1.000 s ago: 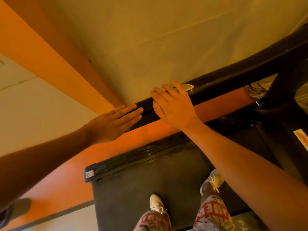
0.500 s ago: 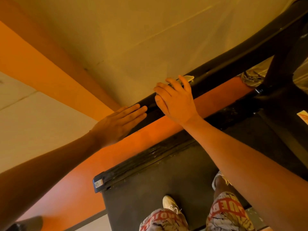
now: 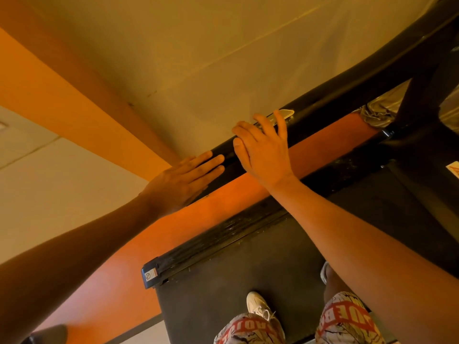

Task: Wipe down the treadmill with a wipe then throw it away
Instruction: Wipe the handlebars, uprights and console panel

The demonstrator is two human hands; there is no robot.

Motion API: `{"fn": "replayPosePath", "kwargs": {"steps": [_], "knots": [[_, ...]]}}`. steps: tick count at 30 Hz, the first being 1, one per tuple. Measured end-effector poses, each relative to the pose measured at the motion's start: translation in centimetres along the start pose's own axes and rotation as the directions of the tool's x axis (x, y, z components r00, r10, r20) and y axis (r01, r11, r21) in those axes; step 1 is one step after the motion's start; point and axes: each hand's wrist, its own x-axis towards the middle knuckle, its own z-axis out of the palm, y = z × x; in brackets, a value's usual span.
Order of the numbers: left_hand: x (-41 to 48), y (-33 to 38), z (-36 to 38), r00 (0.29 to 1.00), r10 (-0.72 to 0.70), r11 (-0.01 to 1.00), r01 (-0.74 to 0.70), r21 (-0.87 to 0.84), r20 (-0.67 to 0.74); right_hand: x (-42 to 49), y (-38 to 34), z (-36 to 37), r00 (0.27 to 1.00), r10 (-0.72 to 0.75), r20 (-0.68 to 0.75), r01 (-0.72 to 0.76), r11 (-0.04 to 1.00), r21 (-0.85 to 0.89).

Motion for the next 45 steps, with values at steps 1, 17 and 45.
{"fn": "replayPosePath", "kwargs": {"steps": [1,17,45], "knots": [[-0.1,0.1,0.1,1.0,0.007,1.0,-0.007,0.019,0.007,-0.2,-0.4,0.2,1.0,-0.012,0.01,0.012,1.0,0.003],[0.5,0.4,-0.4,0.995,-0.093,0.994,0.094,-0.049,0.036,0.7,2.2,-1.1,0.992,-0.084,0.093,0.085,0.996,0.002],[3.5,3.4,-0.2,0.882,-0.459,0.888,0.454,0.069,0.102,0.6,1.4,-1.7,0.978,-0.083,0.192,0.09,0.996,-0.024]]}}
